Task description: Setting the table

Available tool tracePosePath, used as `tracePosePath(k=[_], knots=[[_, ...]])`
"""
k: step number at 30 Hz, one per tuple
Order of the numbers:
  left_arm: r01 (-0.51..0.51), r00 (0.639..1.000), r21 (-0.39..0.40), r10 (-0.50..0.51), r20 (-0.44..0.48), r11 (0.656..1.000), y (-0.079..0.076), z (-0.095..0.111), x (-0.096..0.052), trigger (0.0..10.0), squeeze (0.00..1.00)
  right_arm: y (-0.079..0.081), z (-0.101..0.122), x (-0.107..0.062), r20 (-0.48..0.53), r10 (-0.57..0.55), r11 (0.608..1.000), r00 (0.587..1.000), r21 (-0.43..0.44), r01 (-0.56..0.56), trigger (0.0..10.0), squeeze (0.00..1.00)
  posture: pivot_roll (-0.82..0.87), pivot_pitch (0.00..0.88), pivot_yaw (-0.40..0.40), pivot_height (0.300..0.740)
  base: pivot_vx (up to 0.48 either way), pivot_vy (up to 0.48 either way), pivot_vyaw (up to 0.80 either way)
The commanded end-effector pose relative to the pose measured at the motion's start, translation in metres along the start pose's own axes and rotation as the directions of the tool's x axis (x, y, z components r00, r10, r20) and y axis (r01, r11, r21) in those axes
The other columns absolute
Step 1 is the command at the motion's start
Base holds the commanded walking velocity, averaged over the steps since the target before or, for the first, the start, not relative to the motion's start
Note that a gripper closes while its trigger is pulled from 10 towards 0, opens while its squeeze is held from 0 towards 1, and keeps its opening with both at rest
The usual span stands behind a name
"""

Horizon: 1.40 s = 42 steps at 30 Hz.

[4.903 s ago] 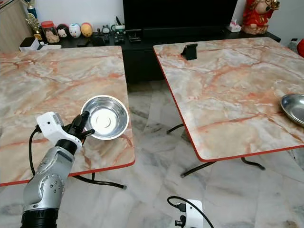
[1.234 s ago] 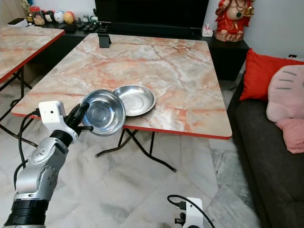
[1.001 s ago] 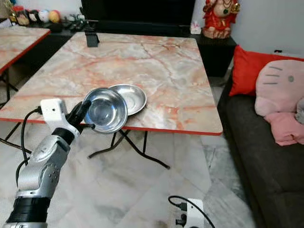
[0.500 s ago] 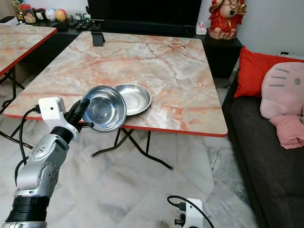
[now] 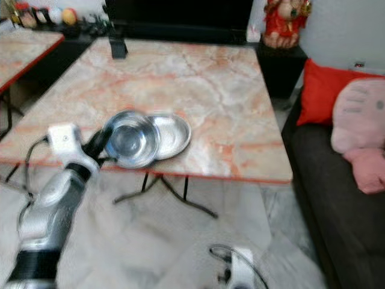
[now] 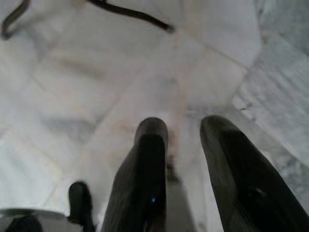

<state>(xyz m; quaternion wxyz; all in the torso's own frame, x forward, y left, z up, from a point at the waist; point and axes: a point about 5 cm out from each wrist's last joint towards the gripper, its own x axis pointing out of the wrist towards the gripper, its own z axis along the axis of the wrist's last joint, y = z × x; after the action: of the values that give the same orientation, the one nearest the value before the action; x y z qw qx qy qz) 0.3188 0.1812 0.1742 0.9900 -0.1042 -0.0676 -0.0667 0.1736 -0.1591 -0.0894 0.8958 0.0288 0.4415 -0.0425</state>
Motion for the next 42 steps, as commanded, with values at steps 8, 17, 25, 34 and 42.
tracePosePath(k=[8,17,25,34,42], knots=[[0.035,0.999,-0.018,-0.035,-0.001,0.999,-0.011,-0.002,0.002,10.0,0.00,-0.009,-0.002,-0.001,-0.011,-0.026,1.000,1.000,0.004,0.026,10.0,0.00,0.04,0.000,-0.027,0.740,0.269,0.000,0.00],[0.031,1.000,-0.020,-0.031,0.003,0.999,-0.011,-0.001,0.003,10.0,0.00,-0.009,-0.002,-0.001,-0.013,-0.025,1.000,1.000,-0.001,0.025,10.0,0.00,0.04,0.000,-0.029,0.740,0.268,0.000,0.00],[0.017,1.000,-0.032,-0.017,0.005,0.999,-0.009,0.000,0.003,10.0,0.00,-0.009,-0.002,-0.001,-0.015,-0.024,1.000,1.000,-0.003,0.023,10.0,0.00,0.04,0.000,-0.032,0.740,0.167,0.000,0.00],[-0.025,1.000,-0.132,0.023,-0.018,0.991,-0.005,0.000,0.006,10.0,0.00,-0.009,-0.002,0.000,-0.018,-0.019,1.000,1.000,-0.004,0.019,10.0,0.00,0.04,0.000,-0.032,0.740,0.000,0.000,0.00],[-0.057,0.989,-0.148,0.036,-0.145,0.987,-0.001,-0.012,0.005,10.0,0.00,-0.010,-0.002,0.000,-0.022,-0.015,1.000,1.000,-0.008,0.015,10.0,0.00,0.04,0.000,-0.037,0.740,0.000,0.000,0.00]])
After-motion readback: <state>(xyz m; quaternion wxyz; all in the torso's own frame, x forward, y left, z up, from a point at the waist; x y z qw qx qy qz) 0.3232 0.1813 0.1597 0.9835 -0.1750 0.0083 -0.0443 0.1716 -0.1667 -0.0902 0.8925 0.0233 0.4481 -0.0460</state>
